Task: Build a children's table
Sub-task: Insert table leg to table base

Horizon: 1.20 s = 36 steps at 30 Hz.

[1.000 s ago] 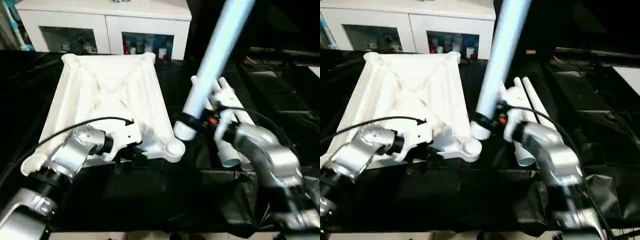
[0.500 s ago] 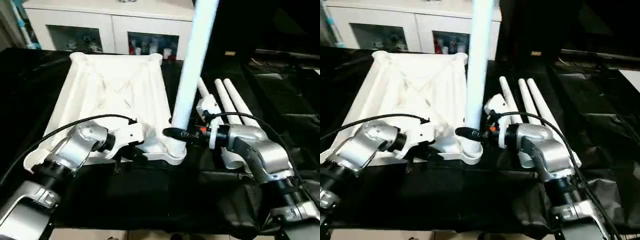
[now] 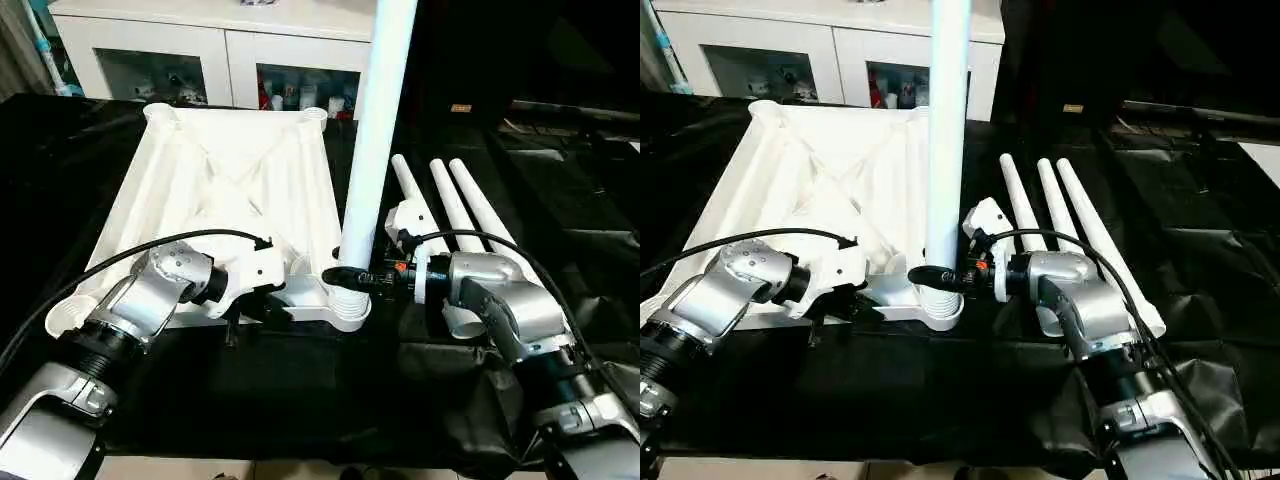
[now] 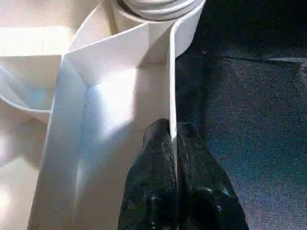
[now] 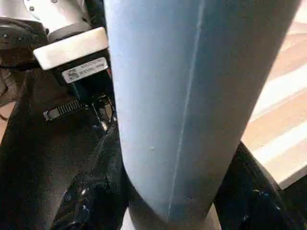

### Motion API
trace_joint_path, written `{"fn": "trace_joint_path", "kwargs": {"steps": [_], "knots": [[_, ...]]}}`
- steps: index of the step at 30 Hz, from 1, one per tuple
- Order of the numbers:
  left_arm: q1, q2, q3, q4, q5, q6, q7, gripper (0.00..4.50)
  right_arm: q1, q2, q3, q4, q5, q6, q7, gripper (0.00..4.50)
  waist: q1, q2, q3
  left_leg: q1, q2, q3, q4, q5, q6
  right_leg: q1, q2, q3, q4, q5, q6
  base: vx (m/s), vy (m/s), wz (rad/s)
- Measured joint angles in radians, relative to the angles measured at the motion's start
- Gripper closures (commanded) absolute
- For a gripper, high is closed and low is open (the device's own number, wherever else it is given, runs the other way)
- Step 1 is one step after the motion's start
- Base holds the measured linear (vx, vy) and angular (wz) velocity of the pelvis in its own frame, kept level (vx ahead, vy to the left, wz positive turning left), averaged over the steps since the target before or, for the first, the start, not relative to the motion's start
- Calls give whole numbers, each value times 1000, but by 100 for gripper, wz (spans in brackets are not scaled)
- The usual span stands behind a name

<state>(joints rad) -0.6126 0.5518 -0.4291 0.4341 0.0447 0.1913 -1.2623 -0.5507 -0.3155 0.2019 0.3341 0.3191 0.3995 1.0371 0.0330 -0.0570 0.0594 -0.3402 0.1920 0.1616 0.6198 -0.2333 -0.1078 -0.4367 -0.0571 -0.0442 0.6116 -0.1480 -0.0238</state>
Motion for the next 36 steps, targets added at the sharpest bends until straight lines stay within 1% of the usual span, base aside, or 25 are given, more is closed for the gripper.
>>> {"fn": "trace_joint_path", "kwargs": {"steps": [4, 12, 15, 21, 23, 27, 31, 34, 36], "knots": [[0, 1, 0, 1, 0, -1, -1, 450, -6, 3, -7, 40, 0, -12, 10, 264, 0, 0, 0, 0, 0, 0, 0, 0, 0, 0, 0, 0, 0, 0, 0, 0, 0, 0], [-3, -1, 0, 6, 0, -4, -1, 450, -9, 5, -10, 50, 0, -14, 15, 264, 1, 0, 0, 0, 0, 0, 0, 0, 0, 0, 0, 0, 0, 0, 0, 0, 0, 0], [-5, -1, 0, 11, 0, -6, -1, 450, -8, 29, -40, 83, 6, -16, 5, 264, 0, 0, 0, 0, 0, 0, 0, 0, -1, 0, 0, 0, 0, 0, -1, 0, 0, 0], [-5, -2, 0, 14, 0, -9, 1, 450, 24, 71, -100, 122, 50, -28, -35, 264, 0, 0, 0, 1, 0, 0, 0, 1, -2, 1, 0, -1, 0, 1, -1, 0, 0, 0], [-5, -3, 0, 15, 0, -9, 2, 450, 49, 84, -118, 121, 70, -46, -49, 264, 1, 0, 0, 2, 0, 0, 0, 1, -2, 1, 0, 0, 0, 1, -1, 0, 0, 0], [-5, -6, 0, 20, 1, -11, 5, 450, 97, 105, -140, 97, 80, -90, -74, 264, 1, 1, 0, 2, 0, 0, 0, 1, -2, 2, 0, -1, 0, 1, -1, 0, 0, 0], [-6, -12, 1, 27, 1, -18, 12, 450, 168, 140, -165, 50, 79, -164, -120, 265, 3, 1, -1, 3, 0, -1, 0, 1, -2, 3, 0, 0, 0, 1, -1, 0, 0, 0], [-7, -16, 1, 31, 1, -22, 15, 450, 192, 147, -162, 30, 73, -200, -139, 265, 3, 1, -1, 3, 0, -1, 0, 1, -2, 3, 0, 0, 0, 1, -1, 0, 0, 0], [-7, -19, 1, 32, 1, -25, 15, 450, 216, 147, -149, 5, 57, -244, -149, 265, 4, 2, -1, 2, 0, -1, 0, 1, -2, 3, 0, 0, -1, 1, -1, 0, 0, 0]]}}
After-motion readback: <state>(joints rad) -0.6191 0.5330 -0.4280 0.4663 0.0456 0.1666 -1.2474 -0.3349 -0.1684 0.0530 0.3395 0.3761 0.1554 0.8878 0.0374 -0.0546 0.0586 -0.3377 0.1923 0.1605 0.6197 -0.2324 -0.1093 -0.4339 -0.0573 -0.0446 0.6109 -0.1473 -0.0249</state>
